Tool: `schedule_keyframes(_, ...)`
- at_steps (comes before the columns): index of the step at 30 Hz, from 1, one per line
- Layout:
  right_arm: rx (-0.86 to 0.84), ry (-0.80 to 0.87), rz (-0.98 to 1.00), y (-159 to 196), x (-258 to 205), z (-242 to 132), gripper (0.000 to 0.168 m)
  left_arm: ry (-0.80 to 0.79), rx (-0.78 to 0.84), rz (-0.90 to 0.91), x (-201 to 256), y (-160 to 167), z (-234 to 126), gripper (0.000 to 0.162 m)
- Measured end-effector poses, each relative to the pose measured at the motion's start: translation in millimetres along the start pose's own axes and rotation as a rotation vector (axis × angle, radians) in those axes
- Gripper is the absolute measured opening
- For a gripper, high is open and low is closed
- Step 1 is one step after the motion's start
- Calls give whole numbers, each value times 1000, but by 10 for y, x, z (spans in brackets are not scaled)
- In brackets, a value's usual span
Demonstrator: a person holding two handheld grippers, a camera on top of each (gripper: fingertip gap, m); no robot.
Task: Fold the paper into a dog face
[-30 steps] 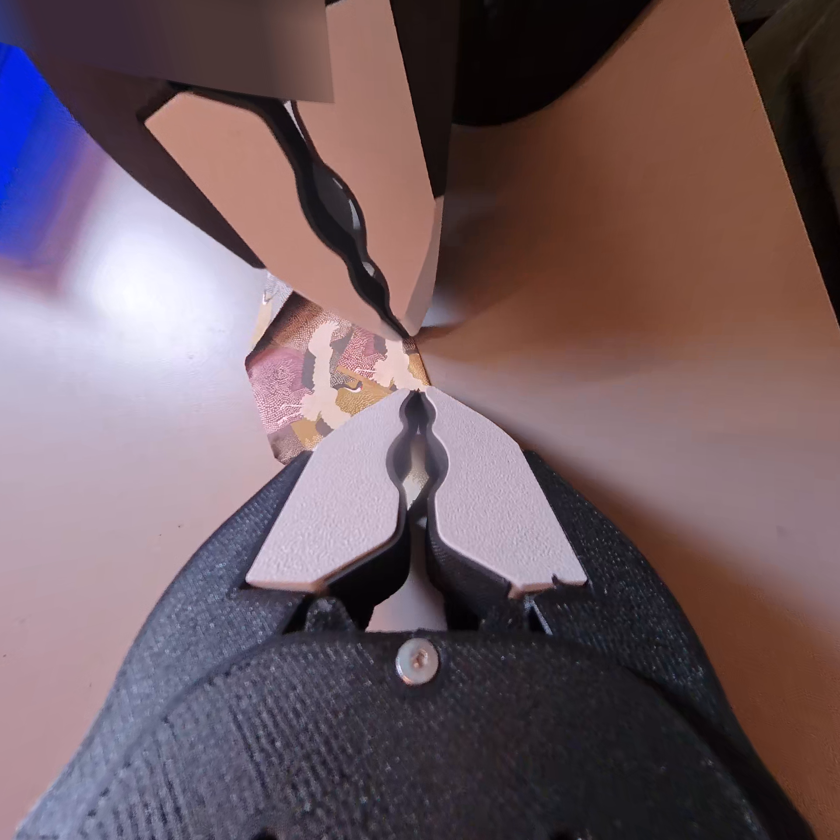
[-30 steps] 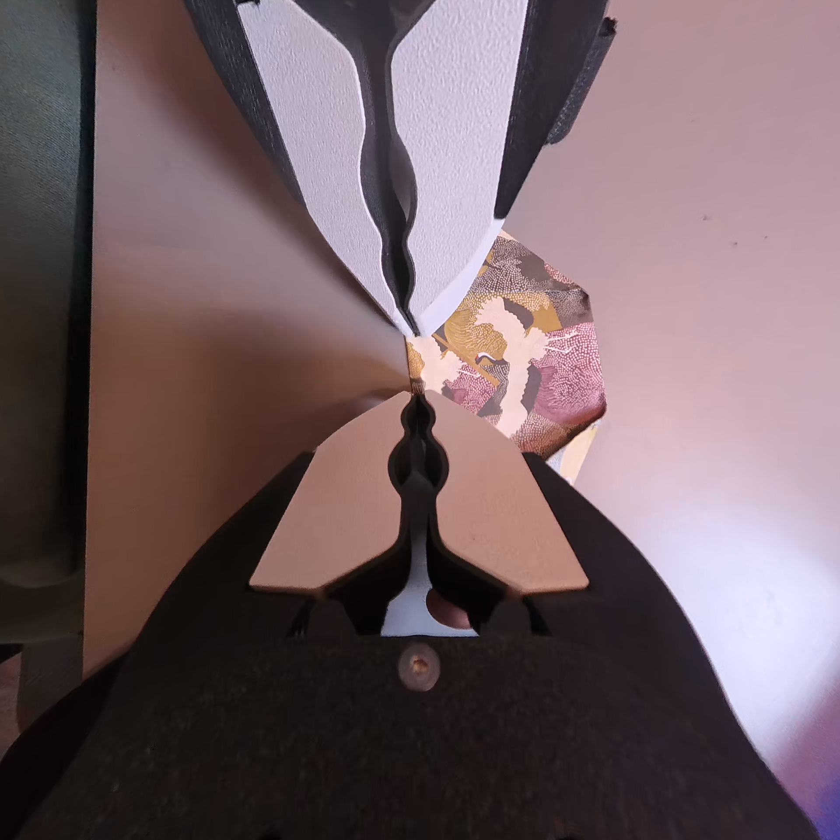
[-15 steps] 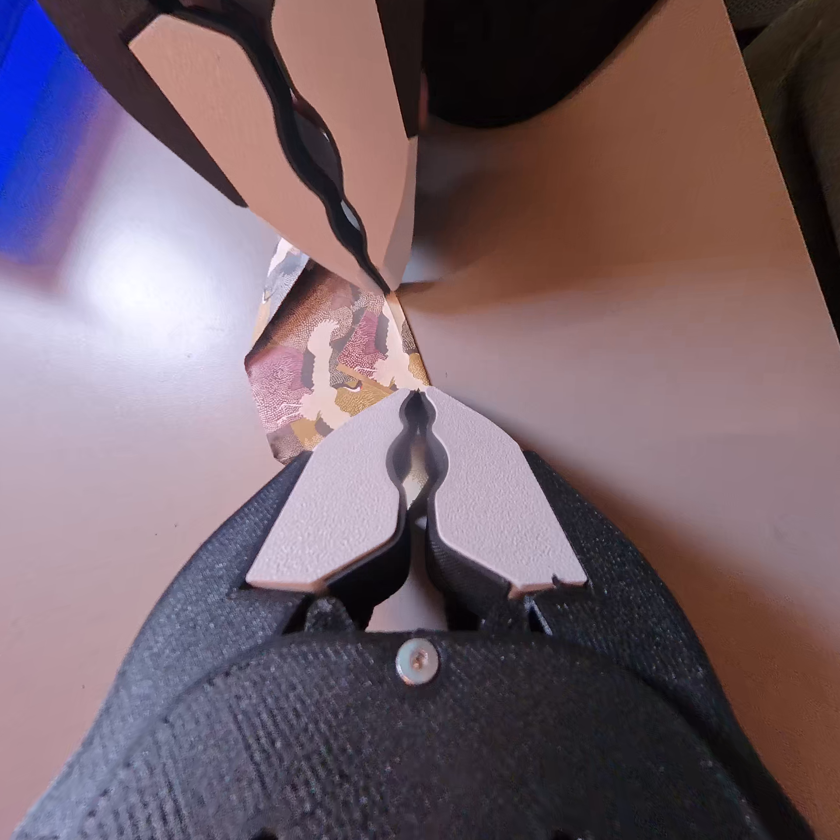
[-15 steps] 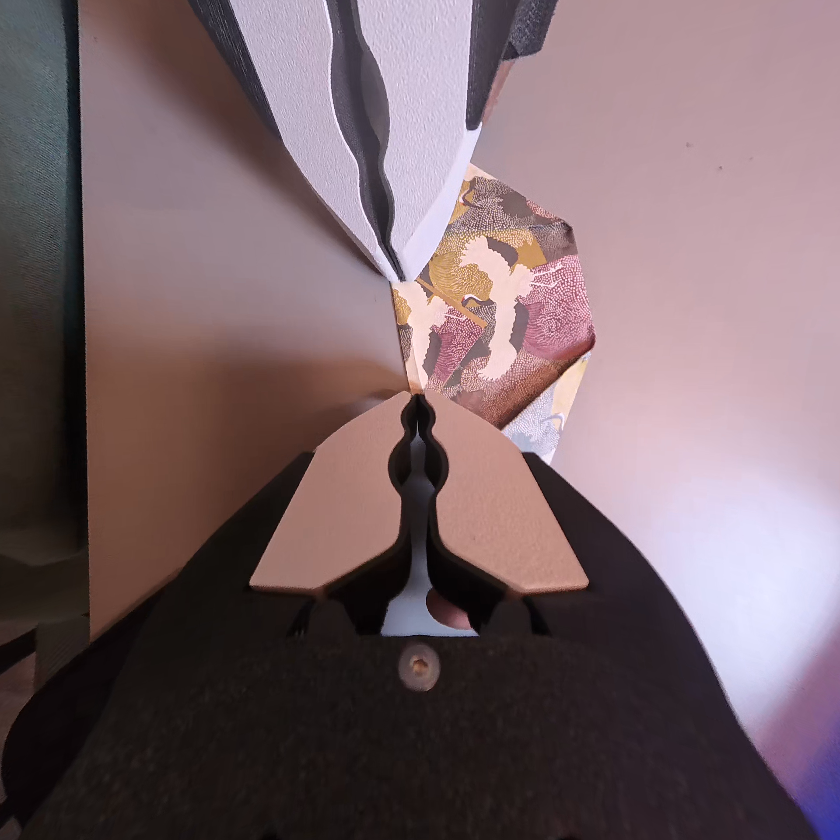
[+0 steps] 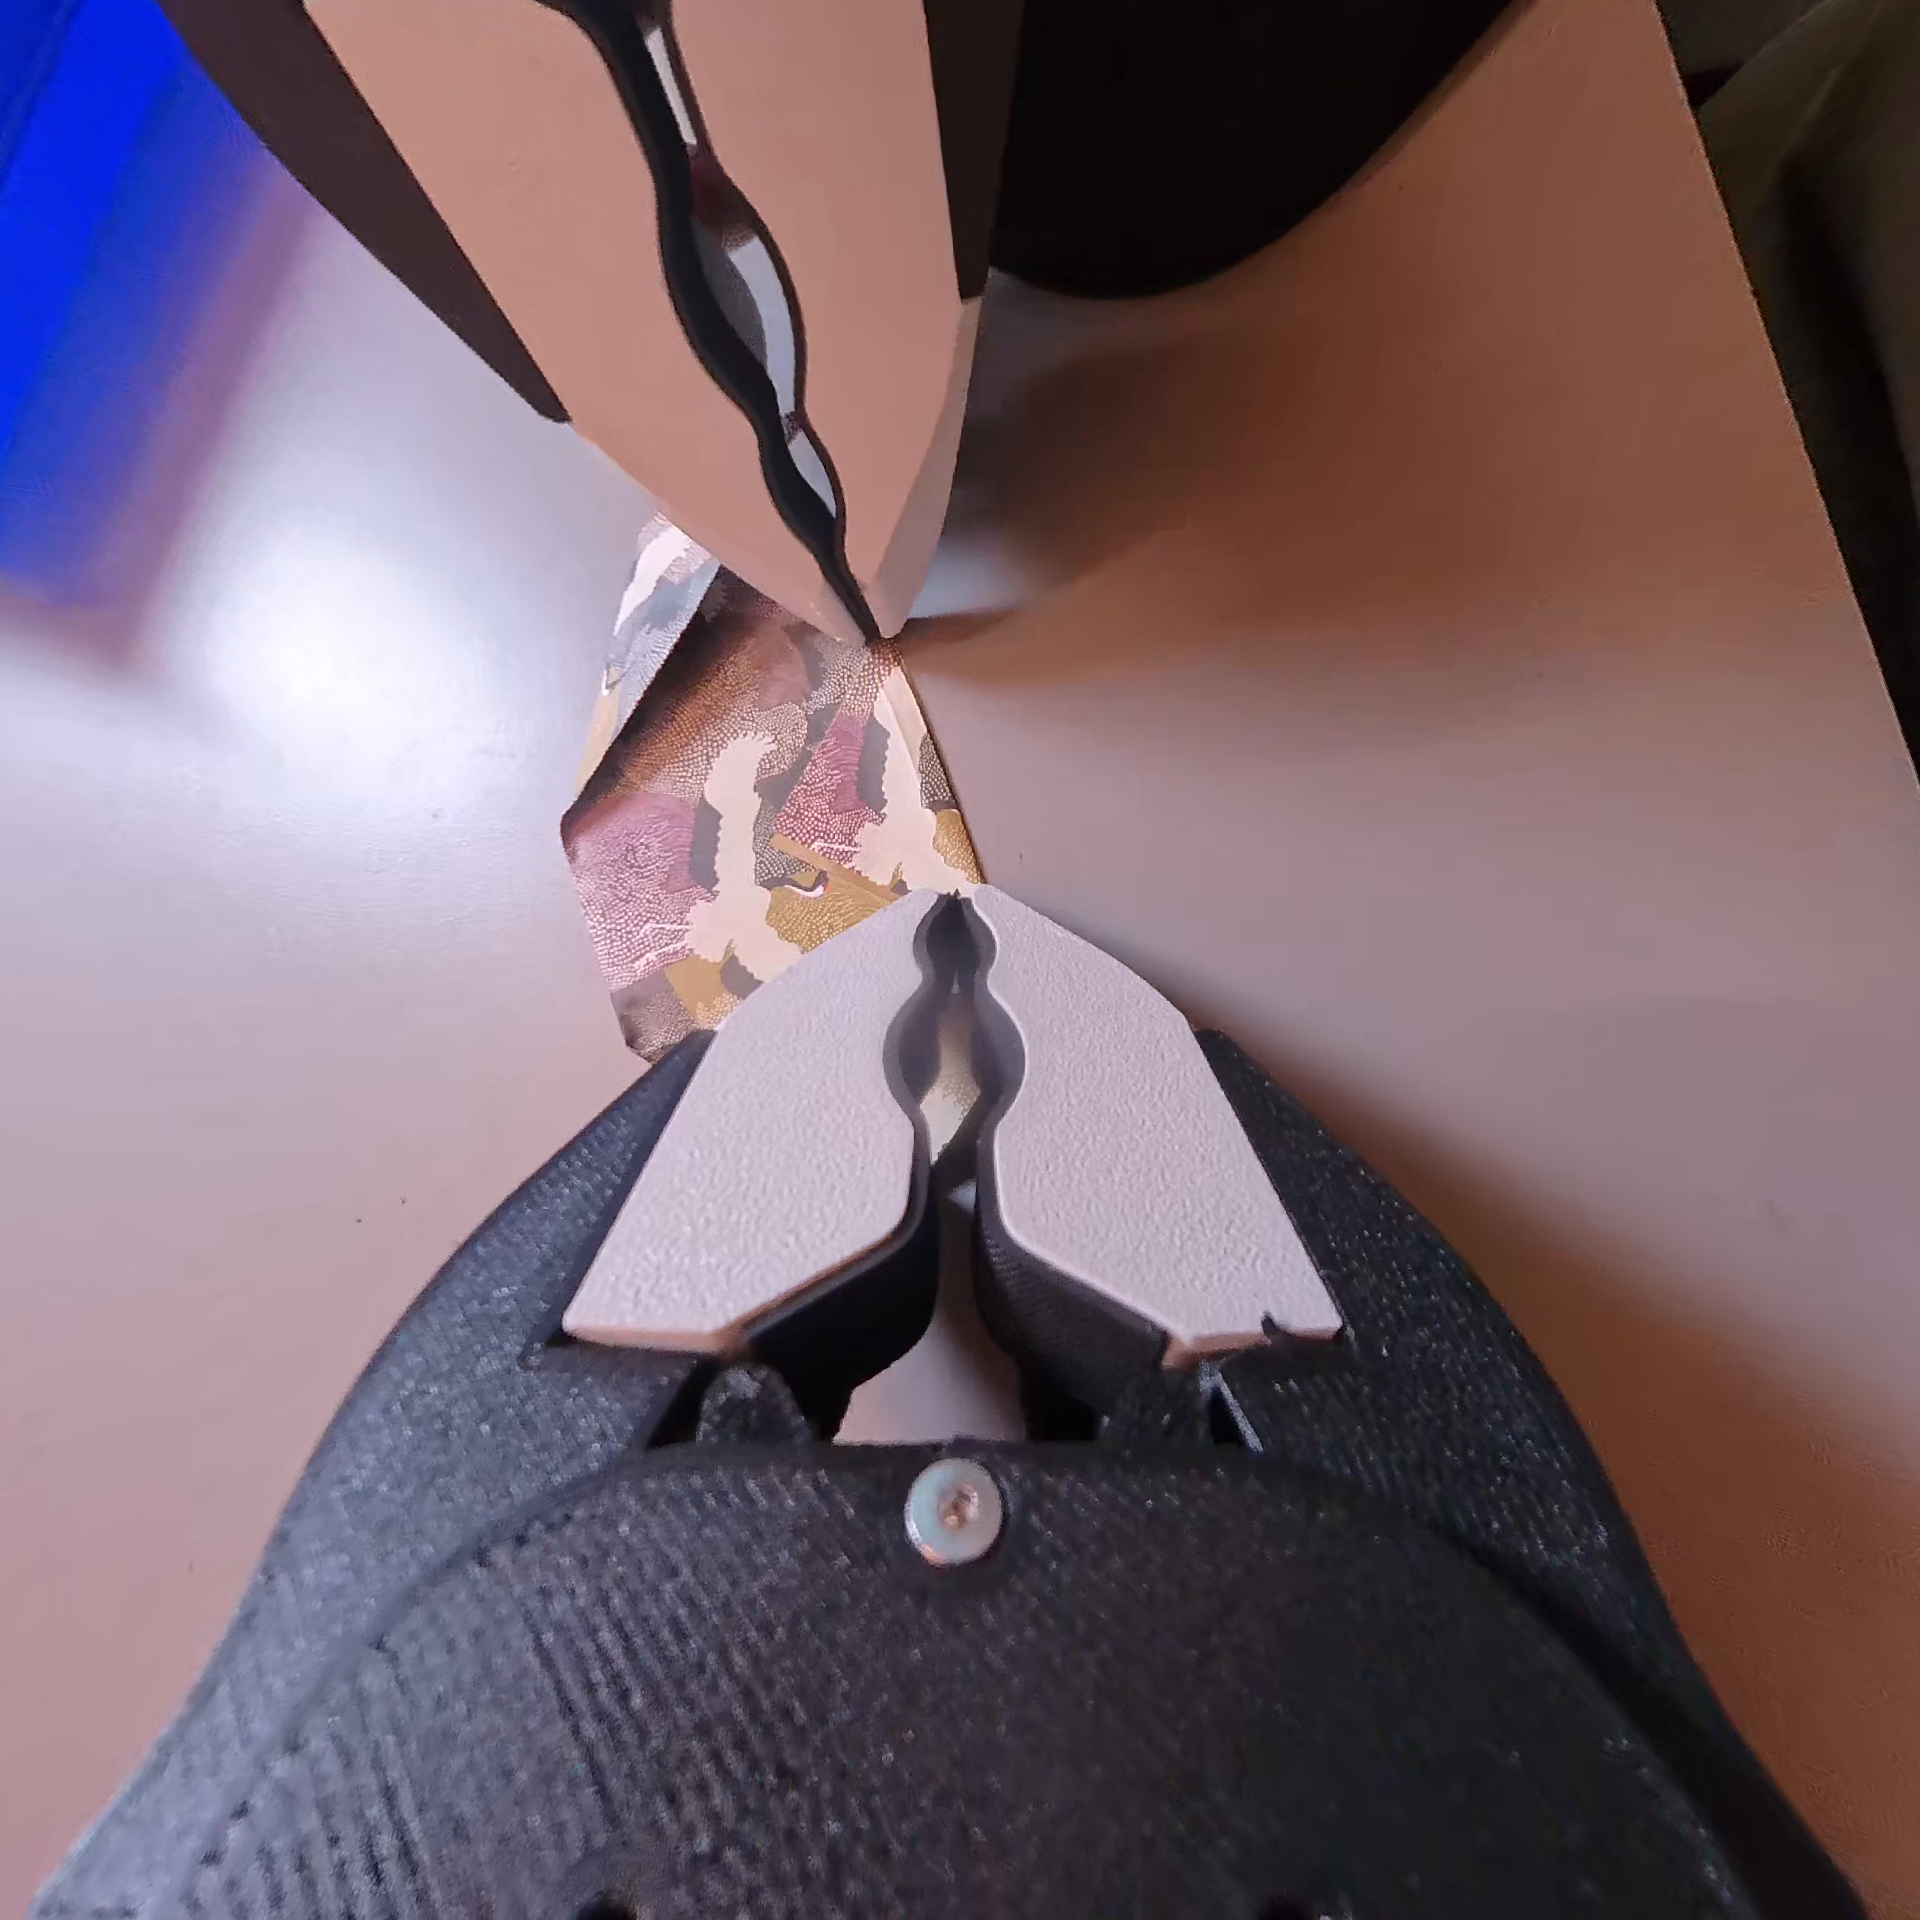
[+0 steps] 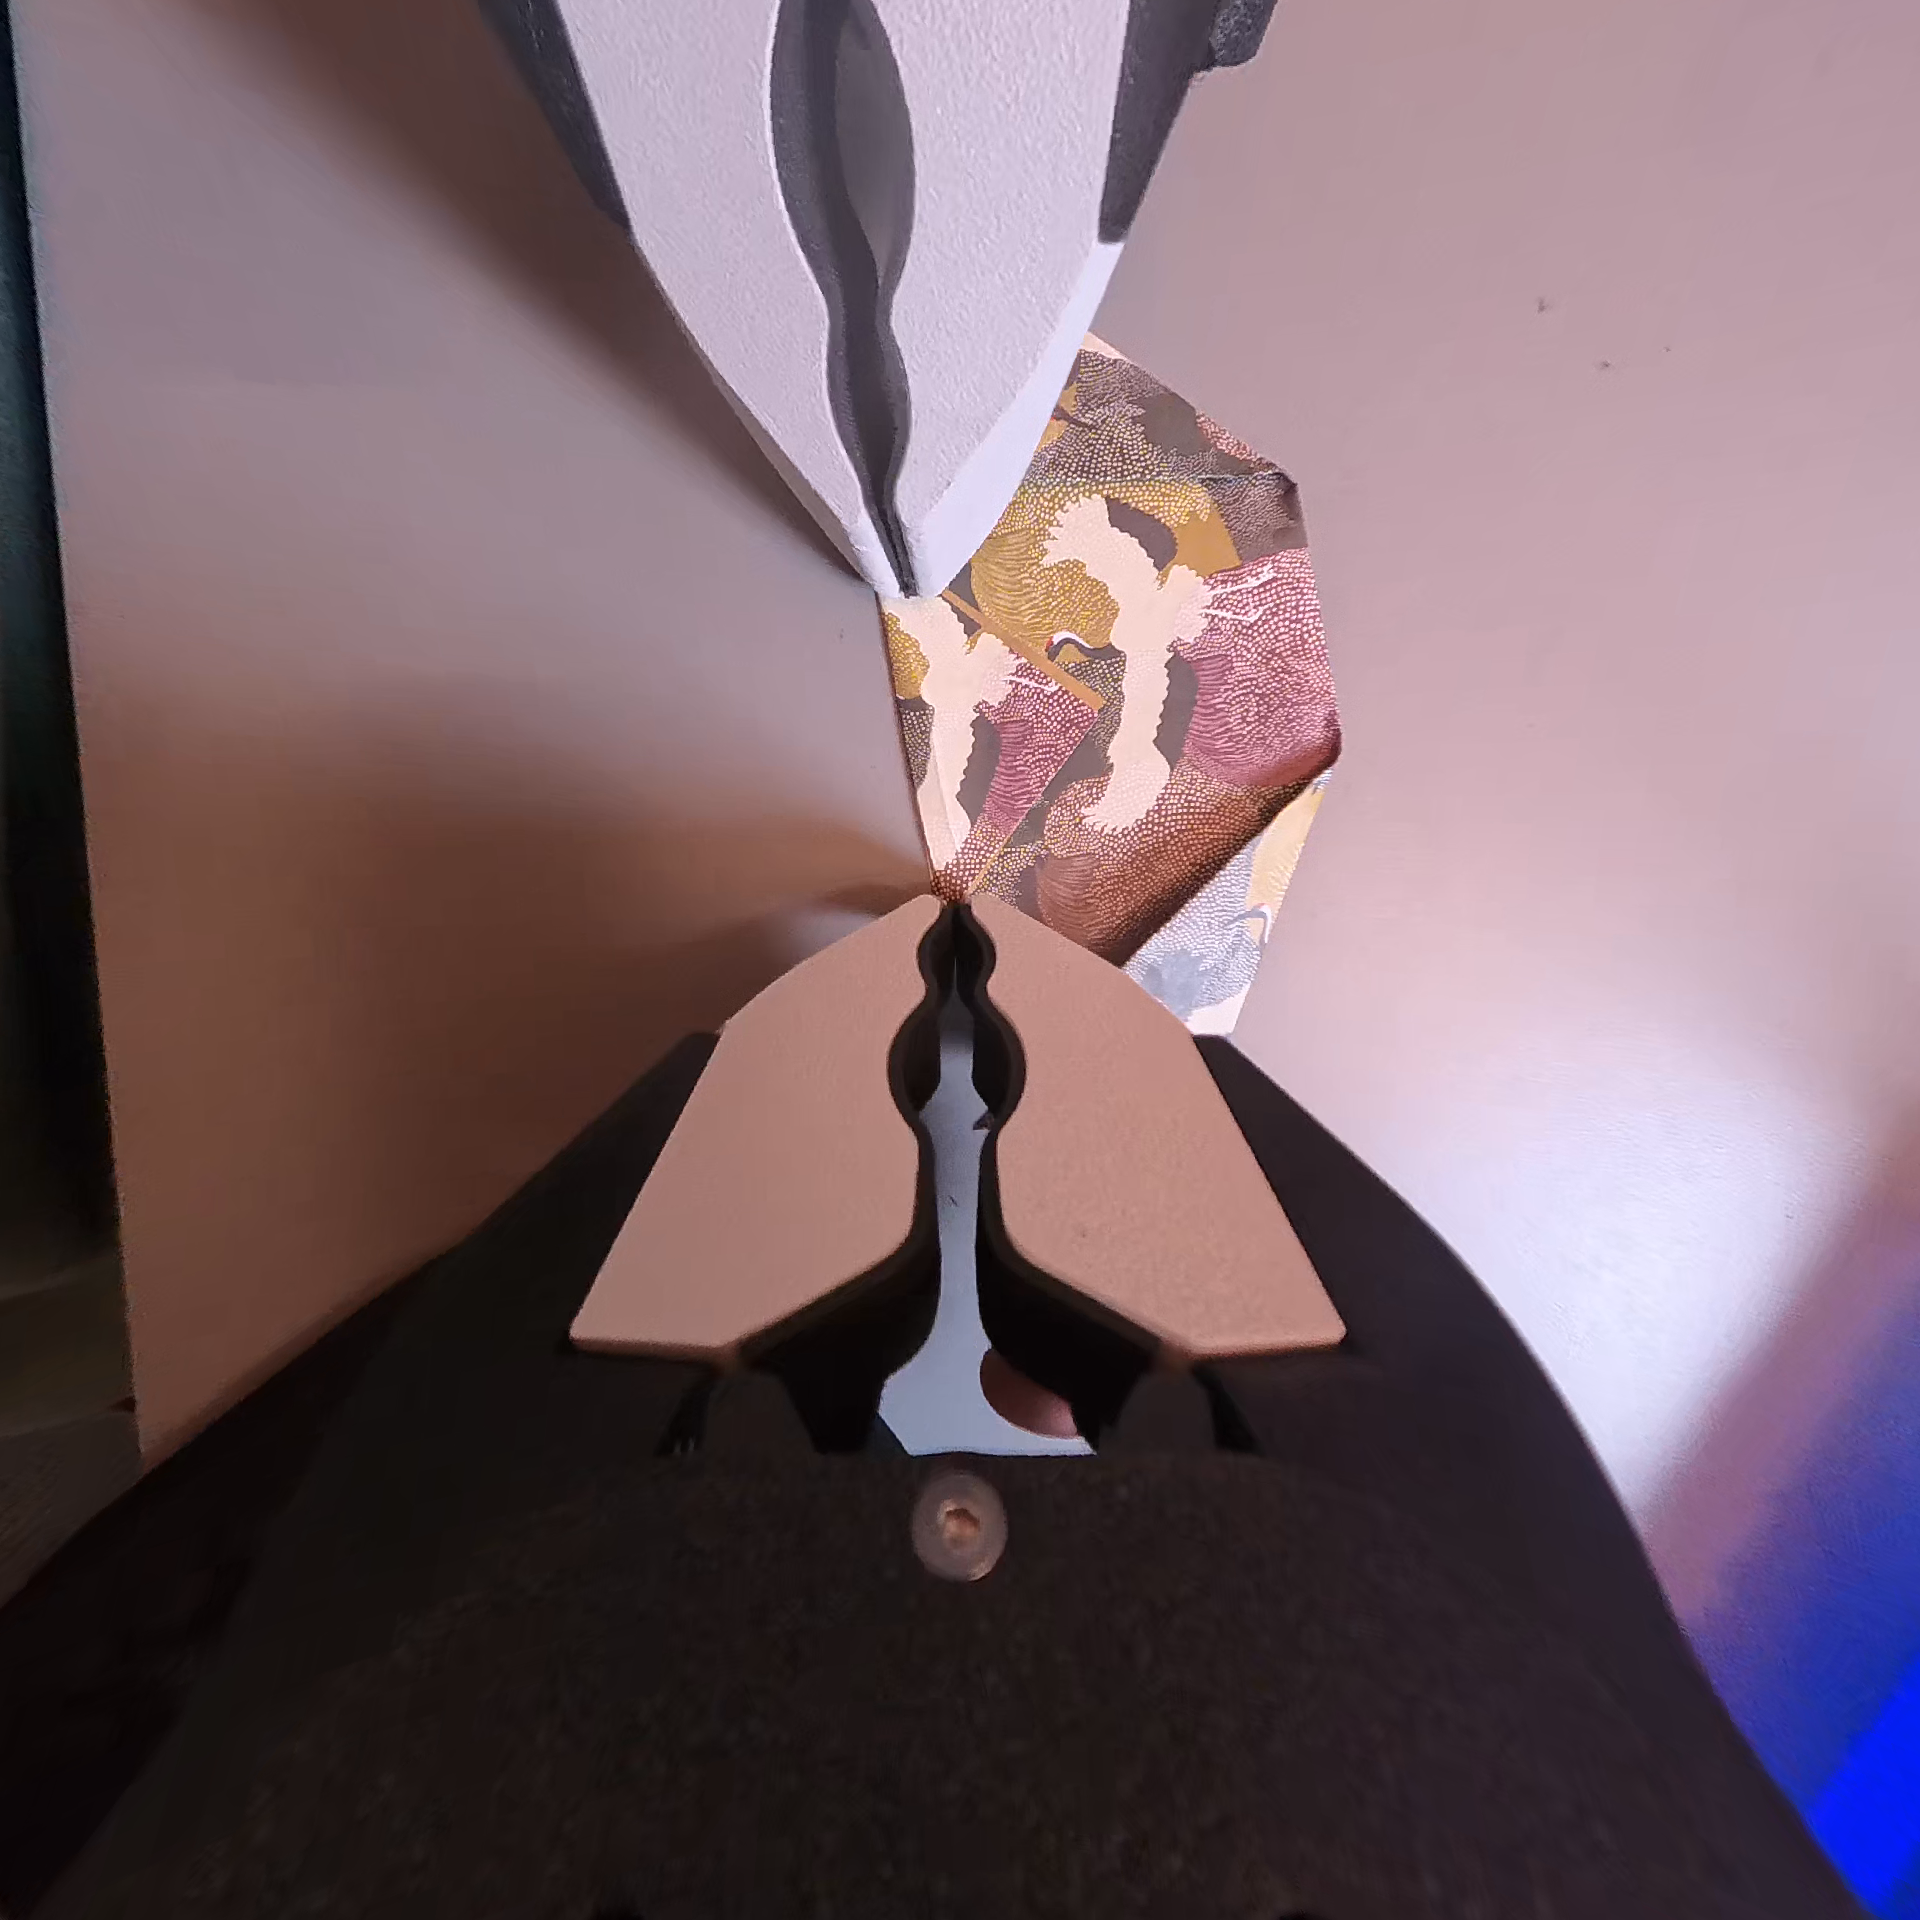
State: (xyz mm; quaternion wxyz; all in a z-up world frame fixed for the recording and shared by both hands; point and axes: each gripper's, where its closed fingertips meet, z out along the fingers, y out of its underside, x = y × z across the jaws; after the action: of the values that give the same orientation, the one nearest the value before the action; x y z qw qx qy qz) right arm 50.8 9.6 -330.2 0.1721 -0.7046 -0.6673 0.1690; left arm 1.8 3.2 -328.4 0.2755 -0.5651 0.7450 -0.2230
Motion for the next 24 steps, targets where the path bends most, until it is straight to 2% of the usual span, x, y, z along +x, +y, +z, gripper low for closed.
schedule_keyframes(3, -9, 62, -63, 20, 29, -37, 0, -9, 3, 5, 0, -3, -1, 1)
schedule_keyframes(4, 39, 84, -55, -20, 63, -111, 0, -12, 6, 8, -1, -4, -1, 0)
schedule_keyframes(7, 364, 79, 92, -332, 189, -598, 0, -14, 8, 16, -1, -7, -1, 0)
schedule_keyframes(10, 458, 153, 149, -293, 406, -877, 0, -17, 7, 32, -1, -11, -1, 0)
schedule_keyframes(12, 463, 144, 170, -228, 448, -839, 0, -25, 11, 37, -8, -14, 0, 0)
schedule_keyframes(13, 451, 127, 180, -192, 450, -771, 7, -27, 15, 41, -9, -14, 0, 0)
schedule_keyframes(18, 326, 76, 163, -24, 416, -381, 16, -31, 81, 23, -44, -57, -32, 0)
schedule_keyframes(23, 302, 16, 220, 14, 461, -257, 26, -17, 279, -141, -223, -241, -333, 0)
schedule_keyframes(24, 295, 14, 226, 25, 480, -243, 26, -16, 307, -185, -279, -236, -394, 5)
